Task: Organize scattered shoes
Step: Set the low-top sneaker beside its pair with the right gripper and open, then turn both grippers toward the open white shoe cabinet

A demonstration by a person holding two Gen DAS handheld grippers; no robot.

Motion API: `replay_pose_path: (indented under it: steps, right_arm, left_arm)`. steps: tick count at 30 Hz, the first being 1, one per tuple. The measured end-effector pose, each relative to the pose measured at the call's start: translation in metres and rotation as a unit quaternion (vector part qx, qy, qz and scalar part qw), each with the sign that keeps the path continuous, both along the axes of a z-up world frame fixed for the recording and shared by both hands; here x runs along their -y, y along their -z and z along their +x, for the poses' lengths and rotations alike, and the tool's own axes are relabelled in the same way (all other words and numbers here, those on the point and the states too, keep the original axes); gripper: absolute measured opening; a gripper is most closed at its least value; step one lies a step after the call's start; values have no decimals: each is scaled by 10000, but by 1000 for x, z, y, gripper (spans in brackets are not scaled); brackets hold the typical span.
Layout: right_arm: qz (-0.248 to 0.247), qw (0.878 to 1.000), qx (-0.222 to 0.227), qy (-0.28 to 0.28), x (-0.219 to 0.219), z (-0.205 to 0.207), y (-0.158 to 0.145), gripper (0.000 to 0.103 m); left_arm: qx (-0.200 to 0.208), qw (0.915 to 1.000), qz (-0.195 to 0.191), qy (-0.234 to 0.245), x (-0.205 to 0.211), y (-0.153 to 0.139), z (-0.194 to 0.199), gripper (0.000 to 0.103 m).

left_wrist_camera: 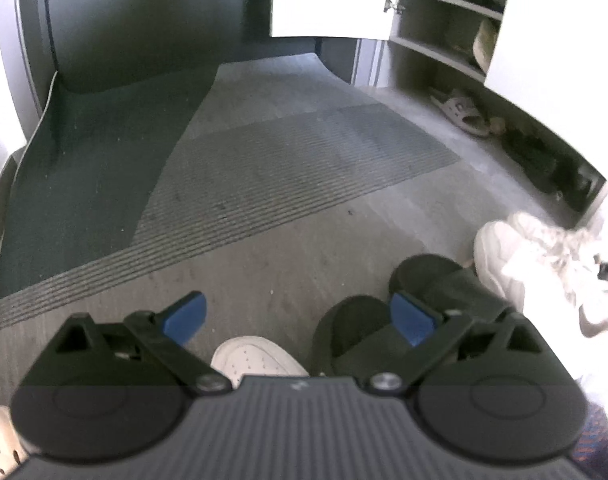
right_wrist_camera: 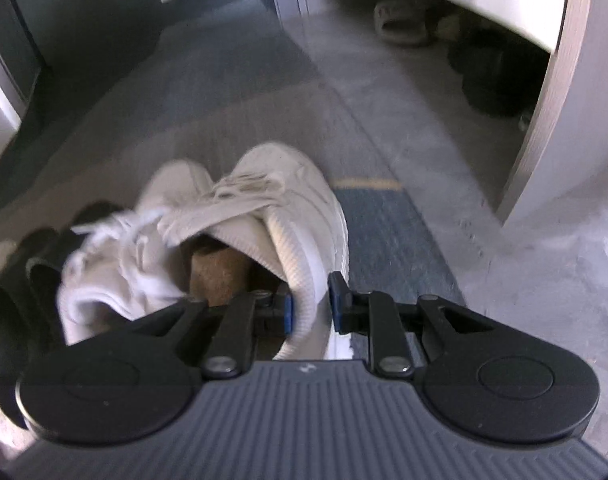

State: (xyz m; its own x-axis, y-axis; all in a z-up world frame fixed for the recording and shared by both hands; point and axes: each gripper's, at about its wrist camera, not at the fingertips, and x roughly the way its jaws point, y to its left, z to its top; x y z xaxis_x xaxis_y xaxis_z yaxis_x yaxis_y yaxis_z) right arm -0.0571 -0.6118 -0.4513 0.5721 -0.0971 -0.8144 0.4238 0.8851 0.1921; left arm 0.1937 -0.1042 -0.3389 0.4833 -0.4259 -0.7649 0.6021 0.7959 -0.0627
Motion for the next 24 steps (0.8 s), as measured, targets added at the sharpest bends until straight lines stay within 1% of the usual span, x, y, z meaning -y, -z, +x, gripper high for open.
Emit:
replay_pose_path:
  steps: [3,5,8,10,11,12,13,15,17,18,19,21,23,24]
  right_arm:
    - [82,9999,-92,40,-1,-12,7,24]
    - [192,9996,-20,219,-2,-19,5,25]
    - [221,9989,-7,407,-9,-24,-2,34]
    - [323,9964,219,751,-11,-38,-16,56]
    - [284,9932,419,1052,-12,-48,-23,61]
    - [253,9887,634,1337,-14,-56,-31,68]
    - [247,9831,893,1577,-18,-61,-40,73]
    - [233,9683,1407,2049,-25,-70,-58,74]
    - [171,9520,1866,2420,-32,-74,-77,84]
    - [-37,9552,1909,2261,-37,-59,-88,87]
    - [-222,9584,1943,2080,-41,-44,-99,87]
    - [-458,9647,2014,1632,-47,-7,-117,85]
    - [-690,9667,2131,1234,-54,30,-136,85]
    - [-753,9655,2213,1147,-58,44,-144,85]
  left_arm:
    - [-184,9998,-40,-103,-4,0,6,100]
    - [-166,9997,-88,-174,-9,-5,9,100]
    - [-72,9995,-128,-277,-16,-12,12,100]
    - [-1,9992,-243,-327,-22,-16,14,100]
    - [41,9989,-324,-333,-26,-18,14,100]
    - [57,9988,-414,-268,-27,-19,15,100]
    - [70,9985,-516,-171,-28,-20,17,100]
    - [133,9974,-701,82,-25,-25,25,100]
    - [321,9967,-713,195,-16,-29,35,102]
    - [442,9967,-662,155,-9,-30,42,102]
    - [673,9961,-567,56,3,-33,55,102]
    - [855,9949,-535,46,16,-36,68,102]
    - [1089,9929,-470,39,35,-45,88,101]
    - [1161,9922,-459,43,40,-52,92,100]
